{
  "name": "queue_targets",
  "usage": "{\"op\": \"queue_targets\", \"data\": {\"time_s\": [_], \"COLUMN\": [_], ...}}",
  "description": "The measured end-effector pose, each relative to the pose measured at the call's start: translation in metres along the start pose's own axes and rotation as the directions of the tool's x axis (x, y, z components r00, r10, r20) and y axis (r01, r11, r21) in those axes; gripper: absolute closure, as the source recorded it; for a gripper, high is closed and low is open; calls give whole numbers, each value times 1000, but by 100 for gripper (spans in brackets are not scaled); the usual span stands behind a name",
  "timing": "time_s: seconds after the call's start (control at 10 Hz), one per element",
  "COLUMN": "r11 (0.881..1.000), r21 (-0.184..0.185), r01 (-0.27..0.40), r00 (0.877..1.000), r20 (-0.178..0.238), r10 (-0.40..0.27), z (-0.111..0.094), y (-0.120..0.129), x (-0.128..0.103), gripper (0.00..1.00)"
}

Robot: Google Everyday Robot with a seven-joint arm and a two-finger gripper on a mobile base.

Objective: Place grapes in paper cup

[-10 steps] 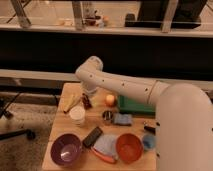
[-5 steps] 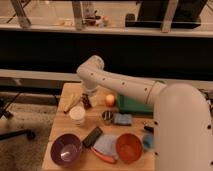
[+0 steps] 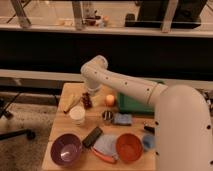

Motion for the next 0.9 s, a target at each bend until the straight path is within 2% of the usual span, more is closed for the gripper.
{"op": "queue_targets", "data": {"time_s": [0.4, 0.9], "r11": [998, 997], "r21": [-13, -29], "r01": [-55, -68], "r00": [998, 995], "r20": [33, 71], "r10": [55, 70], "z": [4, 8], "y": [9, 11], "x": [29, 29], "gripper": [20, 20]}}
